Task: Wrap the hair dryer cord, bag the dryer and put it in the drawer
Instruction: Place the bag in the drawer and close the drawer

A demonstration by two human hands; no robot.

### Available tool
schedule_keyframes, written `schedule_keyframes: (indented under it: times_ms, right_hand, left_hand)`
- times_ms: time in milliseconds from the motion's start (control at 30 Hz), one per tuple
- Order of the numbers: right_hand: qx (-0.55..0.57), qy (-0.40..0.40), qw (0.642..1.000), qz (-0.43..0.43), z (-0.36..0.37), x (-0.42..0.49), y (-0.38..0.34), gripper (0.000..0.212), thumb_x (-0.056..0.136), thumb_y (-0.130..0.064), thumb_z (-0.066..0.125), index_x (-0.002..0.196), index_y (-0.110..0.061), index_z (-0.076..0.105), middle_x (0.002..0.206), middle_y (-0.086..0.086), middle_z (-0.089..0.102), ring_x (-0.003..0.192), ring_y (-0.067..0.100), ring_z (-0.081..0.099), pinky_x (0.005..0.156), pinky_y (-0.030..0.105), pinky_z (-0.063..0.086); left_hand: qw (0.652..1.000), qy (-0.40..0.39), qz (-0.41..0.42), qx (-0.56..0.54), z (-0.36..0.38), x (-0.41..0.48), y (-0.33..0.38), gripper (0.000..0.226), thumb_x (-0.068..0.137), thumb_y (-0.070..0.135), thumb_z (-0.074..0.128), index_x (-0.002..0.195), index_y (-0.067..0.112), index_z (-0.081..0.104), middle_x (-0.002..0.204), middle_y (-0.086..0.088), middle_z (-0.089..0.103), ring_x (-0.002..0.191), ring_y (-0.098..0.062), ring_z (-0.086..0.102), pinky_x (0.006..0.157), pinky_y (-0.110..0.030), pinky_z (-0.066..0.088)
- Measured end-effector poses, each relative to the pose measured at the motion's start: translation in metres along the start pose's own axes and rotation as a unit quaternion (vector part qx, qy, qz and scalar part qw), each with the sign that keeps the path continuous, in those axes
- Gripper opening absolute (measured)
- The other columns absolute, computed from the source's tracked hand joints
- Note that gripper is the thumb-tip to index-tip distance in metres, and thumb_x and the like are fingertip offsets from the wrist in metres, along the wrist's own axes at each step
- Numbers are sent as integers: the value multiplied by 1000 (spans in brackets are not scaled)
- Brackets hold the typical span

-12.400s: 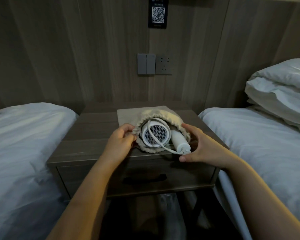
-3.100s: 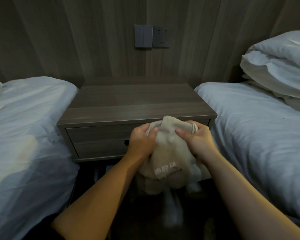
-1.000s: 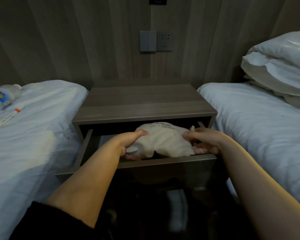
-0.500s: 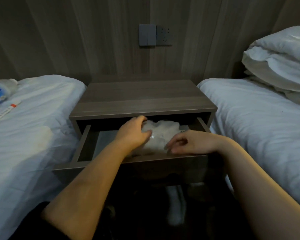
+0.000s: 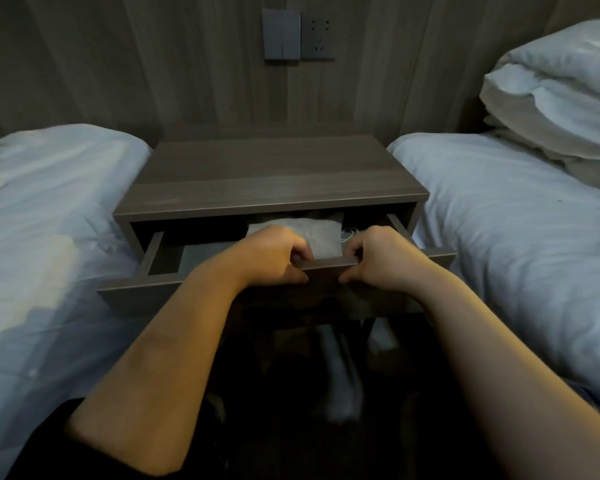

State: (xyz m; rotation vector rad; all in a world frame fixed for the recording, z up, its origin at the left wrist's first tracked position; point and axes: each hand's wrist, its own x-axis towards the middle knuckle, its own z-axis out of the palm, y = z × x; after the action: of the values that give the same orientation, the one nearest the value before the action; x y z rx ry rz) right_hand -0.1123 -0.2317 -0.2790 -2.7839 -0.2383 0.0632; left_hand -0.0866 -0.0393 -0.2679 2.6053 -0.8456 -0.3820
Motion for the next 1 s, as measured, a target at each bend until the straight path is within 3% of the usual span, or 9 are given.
schedule_keyframes:
  times_ms: [100, 200, 300, 400, 633, 767, 833, 900, 1000]
  right_hand:
    - [-10, 73, 997, -7, 10, 9, 3, 21, 68, -35, 77, 78, -27, 60, 82, -8, 56, 86, 18, 56, 70, 30, 43]
    - [-60, 166, 984, -37, 20, 21, 8, 64, 67, -38, 78, 122, -17, 54, 133, 8, 45, 124, 27, 41, 102, 40, 39]
    - [-110, 182, 977, -33, 20, 34, 10, 89, 70, -43, 74, 142, -15, 30, 154, 16, 20, 141, 32, 18, 115, 45, 19]
    - [-128, 166, 977, -41, 18, 51, 15, 97, 70, -50, 70, 146, -16, 20, 156, 15, 16, 145, 31, 11, 118, 45, 9]
    - [-222, 129, 964, -64, 14, 84, 19, 99, 69, -64, 63, 145, -19, 20, 152, 12, 29, 140, 30, 24, 115, 50, 13]
    - [-226, 177, 955, -71, 21, 94, 19, 88, 65, -55, 71, 136, -13, 41, 138, 17, 49, 127, 35, 44, 107, 48, 32]
    - [-209, 214, 952, -73, 28, 96, 21, 82, 62, -51, 75, 128, -11, 49, 128, 18, 57, 119, 36, 52, 100, 47, 39]
    - [-197, 237, 949, -72, 32, 97, 23, 79, 61, -49, 76, 125, -10, 52, 125, 18, 59, 116, 35, 54, 97, 46, 42]
    - [-188, 258, 945, -73, 34, 97, 23, 77, 61, -46, 77, 124, -9, 54, 125, 19, 60, 116, 35, 55, 96, 47, 43]
  left_hand:
    - [992, 79, -10, 96, 3, 7, -4, 31, 83, 27, 65, 114, 25, 62, 113, 3, 63, 104, -13, 57, 89, -31, 46]
    - [969, 181, 11, 167, 7, 15, -15, 58, 81, 32, 66, 135, 26, 45, 139, 1, 46, 132, -17, 36, 109, -37, 31]
    - [948, 232, -23, 215, 8, 27, -27, 91, 76, 45, 69, 148, 26, 17, 156, -2, 21, 147, -22, 5, 118, -45, 6]
    - [951, 218, -70, 208, 6, 42, -39, 106, 71, 60, 65, 149, 27, 2, 159, -5, 14, 148, -25, 0, 118, -45, 1]
    - [950, 186, -112, 224, -3, 66, -46, 104, 69, 63, 65, 149, 28, 8, 160, -7, 12, 147, -28, 9, 120, -45, 10]
    - [928, 241, -110, 262, 4, 72, -50, 94, 73, 59, 65, 148, 26, 19, 155, -10, 27, 142, -31, 24, 116, -45, 21]
    - [908, 284, -100, 289, 11, 72, -52, 91, 65, 56, 73, 142, 22, 38, 144, -14, 45, 132, -34, 42, 109, -47, 33]
    - [901, 318, -96, 279, 16, 75, -57, 90, 51, 52, 82, 130, 19, 55, 129, -16, 60, 118, -36, 56, 99, -48, 43]
    - [898, 333, -87, 274, 19, 78, -61, 88, 47, 50, 84, 125, 17, 59, 123, -17, 64, 113, -37, 60, 96, -48, 46]
